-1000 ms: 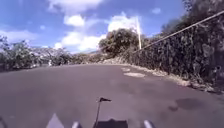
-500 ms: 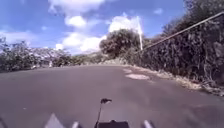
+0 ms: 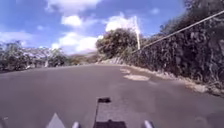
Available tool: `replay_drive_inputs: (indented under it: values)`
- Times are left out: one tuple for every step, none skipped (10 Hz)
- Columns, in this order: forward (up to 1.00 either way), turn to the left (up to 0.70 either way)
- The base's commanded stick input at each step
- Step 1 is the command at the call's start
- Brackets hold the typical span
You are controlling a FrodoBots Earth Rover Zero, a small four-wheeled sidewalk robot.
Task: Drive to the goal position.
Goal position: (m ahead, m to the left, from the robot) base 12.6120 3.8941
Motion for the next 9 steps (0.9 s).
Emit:
replay_drive_inputs:
  values:
    - [0.7, -0.06]
    - [0.7, -0.14]
    - [0.7, -0.35]
    - [0.7, -0.35]
    - [0.7, -0.35]
    - [0.7, -0.33]
    - [0.7, -0.29]
    - [0.7, -0.25]
    - [0.7, -0.17]
